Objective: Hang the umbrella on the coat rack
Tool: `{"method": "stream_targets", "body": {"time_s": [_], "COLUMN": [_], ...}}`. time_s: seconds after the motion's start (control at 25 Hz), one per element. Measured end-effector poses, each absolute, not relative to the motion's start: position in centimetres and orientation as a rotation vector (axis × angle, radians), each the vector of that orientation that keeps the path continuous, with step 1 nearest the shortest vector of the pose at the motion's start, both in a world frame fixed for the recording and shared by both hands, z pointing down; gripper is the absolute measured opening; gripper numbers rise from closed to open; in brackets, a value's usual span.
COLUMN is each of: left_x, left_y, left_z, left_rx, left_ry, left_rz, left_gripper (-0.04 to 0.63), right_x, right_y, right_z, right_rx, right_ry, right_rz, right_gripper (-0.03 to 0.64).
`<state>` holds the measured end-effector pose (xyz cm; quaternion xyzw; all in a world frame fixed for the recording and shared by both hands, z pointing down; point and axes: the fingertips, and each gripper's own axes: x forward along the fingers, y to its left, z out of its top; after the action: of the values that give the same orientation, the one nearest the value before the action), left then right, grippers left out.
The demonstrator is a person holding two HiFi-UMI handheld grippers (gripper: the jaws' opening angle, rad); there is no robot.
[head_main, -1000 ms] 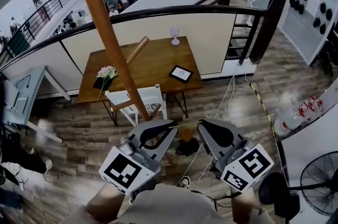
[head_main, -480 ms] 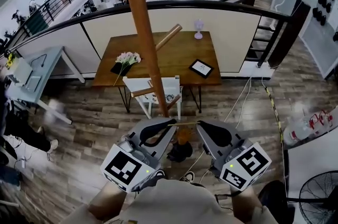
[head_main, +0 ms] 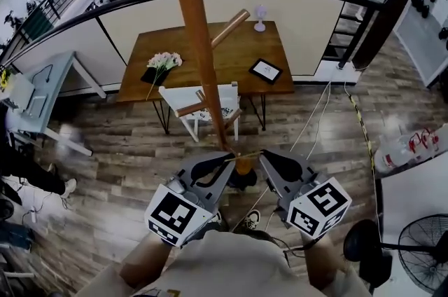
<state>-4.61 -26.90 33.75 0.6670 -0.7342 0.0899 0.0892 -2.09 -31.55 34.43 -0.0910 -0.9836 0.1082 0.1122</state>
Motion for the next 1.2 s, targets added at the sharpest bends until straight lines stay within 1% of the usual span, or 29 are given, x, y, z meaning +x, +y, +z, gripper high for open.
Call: {"method": "stream_targets", "body": {"time_s": [0.28, 0.44, 0.6, 0.96, 1.2], "left_x": [-5.3, -5.8, -6.4, -7.2, -9.0], "left_y": [-27.9, -28.4, -28.7, -29.7, -30.0], "left_z": [40.4, 44.4, 48.1, 54.5, 58.6], "left_rx": [1.944, 1.897, 1.852, 1.757, 1.69], "left_ry": [-2.14, -2.076, -2.023, -1.965, -1.948], "left_rz": [0.299, 0.286, 0.281, 0.283, 0.269], "left_gripper": [0.0, 0.0, 0.0, 0.001, 0.001], "right_x": [-2.9, -3.4, -4.3, -5.5, -7.6], "right_y": [-32.7, -33.2, -33.6, -34.6, -35.1], "right_z": [41.1, 45.2, 48.8, 55.1, 59.1], "right_rx": [-0.153, -0.153, -0.148, -0.177, -0.193], "right_ry": [-2.788, -2.72, -2.671, -2.591, -2.558], "right_rz": [0.356, 0.442, 0.44, 0.491, 0.493], "right_gripper": [0.005, 0.005, 0.005, 0.005, 0.005]}}
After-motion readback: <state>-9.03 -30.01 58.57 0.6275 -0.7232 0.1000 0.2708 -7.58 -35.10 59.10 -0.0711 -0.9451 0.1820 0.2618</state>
